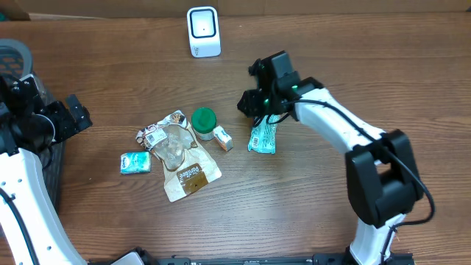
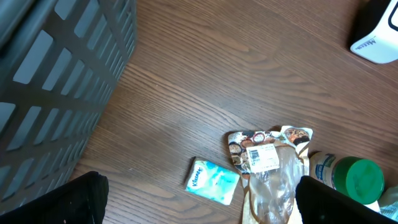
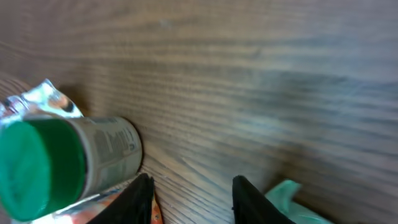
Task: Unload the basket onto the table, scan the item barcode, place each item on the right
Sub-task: 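Lower the right gripper onto the mint-green packet and grasp it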
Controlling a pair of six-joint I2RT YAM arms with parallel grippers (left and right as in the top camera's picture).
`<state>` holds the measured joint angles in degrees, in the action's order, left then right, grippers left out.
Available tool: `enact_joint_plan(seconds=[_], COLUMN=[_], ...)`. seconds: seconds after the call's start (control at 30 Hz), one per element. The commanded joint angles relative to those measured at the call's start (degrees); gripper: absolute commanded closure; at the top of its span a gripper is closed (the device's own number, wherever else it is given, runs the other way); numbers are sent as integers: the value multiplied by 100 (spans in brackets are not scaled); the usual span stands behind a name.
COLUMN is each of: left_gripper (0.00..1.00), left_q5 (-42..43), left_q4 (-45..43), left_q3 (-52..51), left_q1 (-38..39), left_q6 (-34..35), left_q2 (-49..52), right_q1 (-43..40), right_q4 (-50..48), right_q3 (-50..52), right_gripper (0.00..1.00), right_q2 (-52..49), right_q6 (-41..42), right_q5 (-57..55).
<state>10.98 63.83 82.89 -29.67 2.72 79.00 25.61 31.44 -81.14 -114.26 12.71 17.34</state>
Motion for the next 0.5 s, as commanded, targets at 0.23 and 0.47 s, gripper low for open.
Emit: enact_joint_plan(seconds=[0.23, 0.47], left_gripper=[1, 0], left_q5=[63, 63], left_q4=[0, 0], left_q3=[79, 79], left_q1=[-31, -31], left_q6=[-146, -146], left_q2=[7, 7], right_q1=[-42, -820], right_q4=[645, 1353], right_q3=[-133, -459], right_gripper=[71, 66], right_q2=[-223, -212], right_q6=[575, 577], right_q5=[-1255, -1235])
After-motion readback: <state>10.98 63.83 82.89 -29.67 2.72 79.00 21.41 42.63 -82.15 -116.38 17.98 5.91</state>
